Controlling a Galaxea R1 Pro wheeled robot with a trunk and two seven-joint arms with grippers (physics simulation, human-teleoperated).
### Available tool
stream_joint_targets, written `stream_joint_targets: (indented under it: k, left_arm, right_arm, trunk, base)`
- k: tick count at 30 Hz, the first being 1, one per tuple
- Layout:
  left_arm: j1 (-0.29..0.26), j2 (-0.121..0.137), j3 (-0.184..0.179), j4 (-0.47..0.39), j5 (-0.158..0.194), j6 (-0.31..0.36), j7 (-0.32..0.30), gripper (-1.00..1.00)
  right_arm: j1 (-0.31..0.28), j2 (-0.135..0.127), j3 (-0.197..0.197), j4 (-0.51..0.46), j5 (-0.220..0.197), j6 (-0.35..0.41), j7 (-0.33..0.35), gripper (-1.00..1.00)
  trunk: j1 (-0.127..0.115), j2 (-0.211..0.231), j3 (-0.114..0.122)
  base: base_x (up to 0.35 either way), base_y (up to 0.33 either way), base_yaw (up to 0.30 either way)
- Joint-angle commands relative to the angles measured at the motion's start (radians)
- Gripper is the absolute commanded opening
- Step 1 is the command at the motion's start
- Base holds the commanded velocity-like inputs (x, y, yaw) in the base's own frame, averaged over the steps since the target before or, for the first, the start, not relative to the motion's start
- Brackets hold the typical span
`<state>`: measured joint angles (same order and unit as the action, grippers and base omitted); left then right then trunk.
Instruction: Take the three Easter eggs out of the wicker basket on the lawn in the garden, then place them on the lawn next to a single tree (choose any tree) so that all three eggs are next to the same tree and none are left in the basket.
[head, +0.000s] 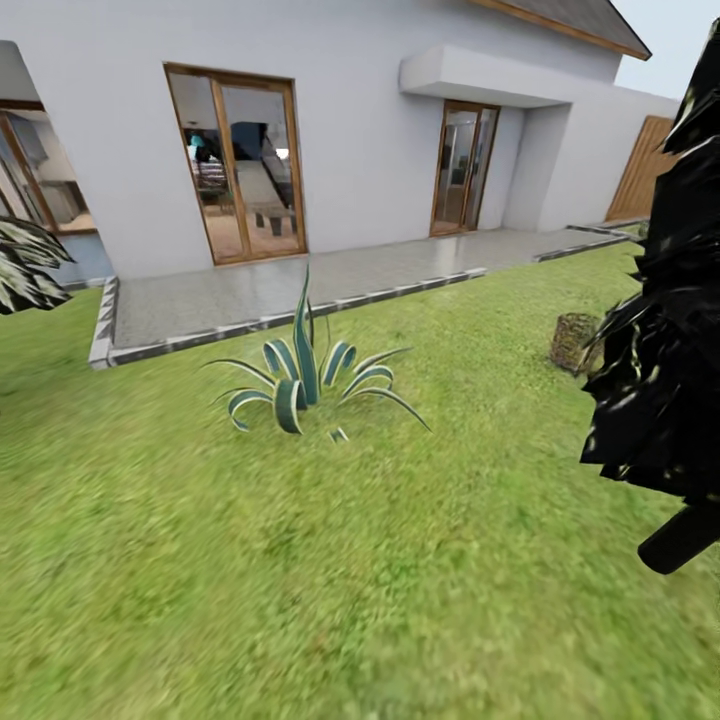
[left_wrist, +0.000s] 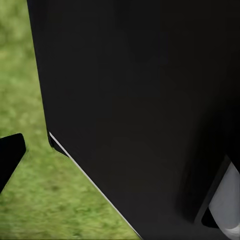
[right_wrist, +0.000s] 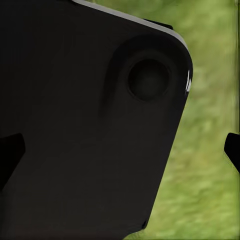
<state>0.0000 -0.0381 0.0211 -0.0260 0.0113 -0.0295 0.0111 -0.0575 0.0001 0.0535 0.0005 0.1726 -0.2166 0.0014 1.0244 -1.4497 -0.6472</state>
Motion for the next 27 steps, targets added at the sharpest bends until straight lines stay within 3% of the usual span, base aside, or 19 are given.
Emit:
stream_joint_targets:
  k: [1, 6, 27]
  left_arm:
    - [0.0, 0.0, 0.002, 0.0, 0.001, -0.003, 0.001, 1.0]
    - [0.0, 0.0, 0.002, 0.0, 0.001, -0.003, 0.001, 1.0]
    - [0.0, 0.0, 0.002, 0.0, 0.001, -0.003, 0.001, 1.0]
  right_arm:
    - [-0.001, 0.0, 0.005, 0.001, 0.001, -0.003, 0.0, 1.0]
    - [-0.001, 0.0, 0.005, 0.001, 0.001, -0.003, 0.0, 1.0]
    - [-0.001, 0.001, 0.005, 0.001, 0.002, -0.003, 0.0, 1.0]
  trunk:
    - [0.001, 0.0, -0.001]
    - [0.001, 0.0, -0.001]
    - [0.001, 0.0, -0.001]
  base:
    - [0.34, 0.0, -0.232]
    - [0.34, 0.0, -0.153]
    - [0.34, 0.0, 0.001]
